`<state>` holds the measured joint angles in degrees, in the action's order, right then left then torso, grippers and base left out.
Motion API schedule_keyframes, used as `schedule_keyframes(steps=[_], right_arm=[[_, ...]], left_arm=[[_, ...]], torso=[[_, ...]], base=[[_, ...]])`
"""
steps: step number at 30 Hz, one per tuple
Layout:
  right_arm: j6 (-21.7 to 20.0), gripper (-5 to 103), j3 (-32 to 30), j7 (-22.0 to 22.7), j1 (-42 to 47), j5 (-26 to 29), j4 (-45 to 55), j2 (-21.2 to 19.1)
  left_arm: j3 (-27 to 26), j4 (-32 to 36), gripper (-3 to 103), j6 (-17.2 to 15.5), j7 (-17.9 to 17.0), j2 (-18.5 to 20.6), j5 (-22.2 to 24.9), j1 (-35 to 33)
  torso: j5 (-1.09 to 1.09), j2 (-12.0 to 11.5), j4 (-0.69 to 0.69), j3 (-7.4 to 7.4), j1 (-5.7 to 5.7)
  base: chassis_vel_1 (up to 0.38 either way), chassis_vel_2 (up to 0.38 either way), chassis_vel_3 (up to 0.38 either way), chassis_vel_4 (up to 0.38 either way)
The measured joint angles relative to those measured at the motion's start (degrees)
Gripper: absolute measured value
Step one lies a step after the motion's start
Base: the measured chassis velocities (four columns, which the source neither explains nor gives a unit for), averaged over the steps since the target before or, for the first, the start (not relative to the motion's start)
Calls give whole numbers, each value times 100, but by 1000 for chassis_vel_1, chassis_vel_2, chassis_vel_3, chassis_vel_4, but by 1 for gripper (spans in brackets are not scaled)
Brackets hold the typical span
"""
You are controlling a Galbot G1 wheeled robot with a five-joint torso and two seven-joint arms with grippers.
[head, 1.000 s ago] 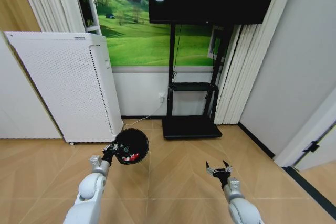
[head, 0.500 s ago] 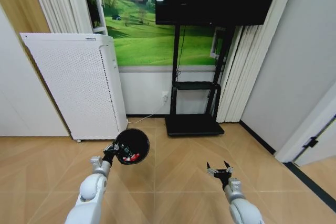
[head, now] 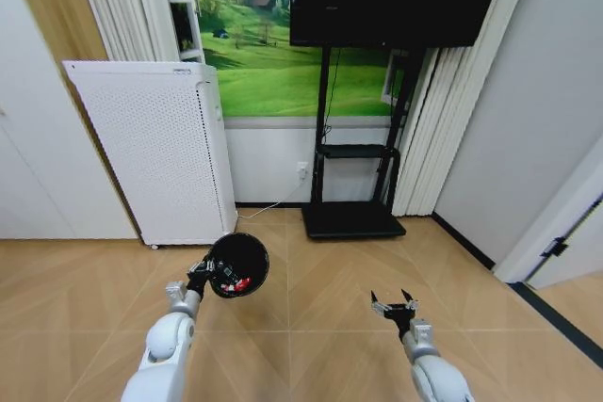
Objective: Pick up the trash bin and place the garbage on the floor into it.
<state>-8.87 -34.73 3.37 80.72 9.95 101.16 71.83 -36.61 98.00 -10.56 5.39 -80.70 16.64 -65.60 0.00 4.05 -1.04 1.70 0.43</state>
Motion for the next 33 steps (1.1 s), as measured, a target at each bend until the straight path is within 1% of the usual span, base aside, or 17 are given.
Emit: schedule_keyframes(steps=[7,14,23,24,25,26,27,28,29,30,31,32,33], right_arm=[[6,100,4,0,-21,18,-37,-19],[164,100,37,-18,-55,26,-130,-1],[246,100,43,-38,-82,45,-180,12],[253,100,43,-47,-88,39,-194,19],[254,100,53,-52,-94,21,-210,30],[255,100,68,-54,-105,3,-228,37],[255,100,68,-54,-105,3,-228,37],[255,100,71,-54,-124,-13,-243,38],[255,100,71,-54,-124,-13,-243,38],[255,100,71,-54,-138,-17,-255,34],[255,100,71,-54,-147,-18,-258,28],[255,100,70,-54,-157,-19,-259,23],[255,100,70,-54,-157,-19,-259,23]], left_arm=[[7,-8,7,0,-16,-11,-22,0],[-24,-9,7,0,-42,-35,-22,-13],[-48,-9,7,0,-124,-95,31,-27],[-55,-10,7,-20,-231,-157,152,-28],[-49,11,7,-75,-502,-275,437,-37],[-40,147,7,-162,-1019,-422,798,-69],[-40,147,7,-162,-1019,-422,798,-69],[-105,334,7,-292,-1864,-626,1127,-144],[-105,334,7,-292,-1864,-626,1127,-144],[-220,455,7,-343,-2406,-789,1201,-249],[-304,506,7,-368,-2669,-871,1214,-314],[-388,538,7,-379,-2904,-935,1236,-381],[-388,538,7,-379,-2904,-935,1236,-381]], torso=[[0,0,0,0,0],[0,0,1,-1,-2],[1,0,1,0,-1],[1,0,0,0,-1],[0,0,-1,0,-1],[0,0,-1,0,-1],[0,0,-1,0,-1],[1,0,-1,0,-1],[1,0,-1,0,-1],[1,0,-1,0,-1],[1,0,0,0,-1],[1,0,1,0,-1],[1,0,1,0,-1]], base=[[134,-6,-133,11],[108,-9,-99,1],[0,0,0,0],[0,0,0,0],[0,0,0,0],[0,0,0,0],[0,0,0,0],[0,0,0,0],[0,0,0,0],[0,0,0,0],[0,0,0,0],[0,0,0,0],[0,0,0,0]])
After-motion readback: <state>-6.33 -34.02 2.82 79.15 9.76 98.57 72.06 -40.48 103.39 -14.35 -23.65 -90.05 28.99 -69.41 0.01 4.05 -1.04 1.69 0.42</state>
